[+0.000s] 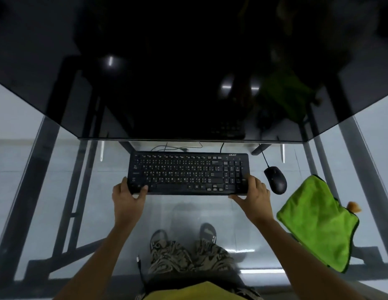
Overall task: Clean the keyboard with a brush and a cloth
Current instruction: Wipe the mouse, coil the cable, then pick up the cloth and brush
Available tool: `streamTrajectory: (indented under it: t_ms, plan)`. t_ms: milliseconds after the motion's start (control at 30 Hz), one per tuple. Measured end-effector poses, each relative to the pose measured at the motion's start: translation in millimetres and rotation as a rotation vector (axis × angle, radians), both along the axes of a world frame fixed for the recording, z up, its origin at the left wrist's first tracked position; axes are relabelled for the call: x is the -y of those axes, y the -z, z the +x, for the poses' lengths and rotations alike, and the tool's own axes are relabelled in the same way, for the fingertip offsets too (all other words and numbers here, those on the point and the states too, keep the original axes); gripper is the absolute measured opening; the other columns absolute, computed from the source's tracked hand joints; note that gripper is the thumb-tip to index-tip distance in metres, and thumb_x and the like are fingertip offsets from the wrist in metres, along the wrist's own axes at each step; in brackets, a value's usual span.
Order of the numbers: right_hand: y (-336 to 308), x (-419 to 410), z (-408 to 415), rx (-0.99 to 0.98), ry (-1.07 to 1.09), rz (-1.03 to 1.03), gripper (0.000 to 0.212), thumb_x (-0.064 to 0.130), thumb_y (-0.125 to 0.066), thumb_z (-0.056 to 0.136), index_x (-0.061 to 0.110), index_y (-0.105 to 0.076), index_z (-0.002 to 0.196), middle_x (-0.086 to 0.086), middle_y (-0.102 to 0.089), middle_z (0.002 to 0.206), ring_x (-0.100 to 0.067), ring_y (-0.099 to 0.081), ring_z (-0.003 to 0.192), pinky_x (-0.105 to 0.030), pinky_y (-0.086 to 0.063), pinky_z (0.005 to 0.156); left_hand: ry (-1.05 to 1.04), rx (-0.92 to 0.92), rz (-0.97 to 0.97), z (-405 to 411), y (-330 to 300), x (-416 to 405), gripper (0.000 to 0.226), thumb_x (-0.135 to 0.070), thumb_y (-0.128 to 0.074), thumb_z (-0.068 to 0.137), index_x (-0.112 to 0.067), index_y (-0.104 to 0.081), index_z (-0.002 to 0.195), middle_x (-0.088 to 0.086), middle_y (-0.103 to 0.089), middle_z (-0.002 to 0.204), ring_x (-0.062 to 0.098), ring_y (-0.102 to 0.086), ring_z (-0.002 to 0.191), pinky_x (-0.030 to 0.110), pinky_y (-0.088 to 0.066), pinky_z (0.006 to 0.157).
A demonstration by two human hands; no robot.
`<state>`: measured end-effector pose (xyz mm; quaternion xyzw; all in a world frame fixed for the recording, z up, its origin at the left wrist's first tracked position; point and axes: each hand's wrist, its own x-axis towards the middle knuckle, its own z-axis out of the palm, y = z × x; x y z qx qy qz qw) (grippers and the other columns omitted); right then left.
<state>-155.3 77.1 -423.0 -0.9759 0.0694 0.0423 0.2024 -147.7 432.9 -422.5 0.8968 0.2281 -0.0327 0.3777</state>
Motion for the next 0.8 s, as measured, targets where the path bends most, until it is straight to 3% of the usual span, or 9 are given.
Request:
streamTrajectory:
  t_ms: [67,133,333,433,600,800]
  plan:
    - [1.3,-0.2,12.9,0.026,0.034,0.043,0.065,0.039,-0.084,0.066,0.012,-0.048,0.113,-0.006,-0.064,0.102,-0.032,-0.056,0.092,-0.043,-0.047,0.078,0.089,0.015,-0.019,7.9,4.0,-5.2,0.073,-0.028,-0.078,0.076,-0.008,-0.042,0.137,0.015,-0.047,0.121,0.031,-0.045,0.114,0.045,-0.046,0.094]
    - [0.4,-0.5,25.8,0.027,0.068,0.099,0.067,0.036,-0.085,0.066,0.011,-0.047,0.117,-0.003,-0.064,0.097,-0.028,-0.055,0.091,-0.045,-0.049,0.078,0.159,0.016,-0.007,17.6,9.3,-12.3,0.080,-0.029,-0.081,0.073,-0.014,-0.039,0.140,0.010,-0.043,0.126,0.028,-0.044,0.116,0.043,-0.046,0.097]
    - [-0.9,-1.0,55.7,0.048,0.141,0.096,0.071,0.041,-0.085,0.064,0.009,-0.052,0.119,0.005,-0.057,0.084,-0.027,-0.054,0.084,-0.042,-0.046,0.075,0.100,0.048,0.029,50.6,15.1,-19.0,0.063,-0.032,-0.078,0.075,-0.016,-0.051,0.130,0.010,-0.049,0.118,0.028,-0.047,0.112,0.050,-0.048,0.092]
    - [0.2,-3.6,68.3,0.039,0.173,0.083,0.071,0.043,-0.083,0.066,0.009,-0.053,0.119,0.007,-0.052,0.083,-0.027,-0.052,0.085,-0.041,-0.041,0.075,0.090,0.079,0.023,62.2,17.0,-17.9,0.061,-0.031,-0.079,0.075,-0.015,-0.053,0.128,0.011,-0.050,0.116,0.027,-0.050,0.107,0.046,-0.048,0.091]
    - [2.0,-8.0,85.1,0.016,0.217,0.125,0.070,0.047,-0.081,0.068,0.011,-0.051,0.120,0.004,-0.053,0.084,-0.020,-0.045,0.085,-0.043,-0.045,0.079,0.079,0.103,0.051,80.4,18.1,-18.3,0.062,-0.033,-0.078,0.075,-0.013,-0.054,0.129,0.011,-0.050,0.119,0.028,-0.051,0.108,0.041,-0.046,0.094]
    - [2.3,-10.8,90.3,0.025,0.214,0.137,0.064,0.045,-0.079,0.071,0.010,-0.050,0.116,0.003,-0.054,0.088,-0.019,-0.043,0.086,-0.043,-0.045,0.079,0.068,0.064,0.056,88.2,16.2,-18.6,0.066,-0.035,-0.077,0.076,-0.013,-0.050,0.133,0.012,-0.048,0.122,0.031,-0.050,0.111,0.045,-0.047,0.096]
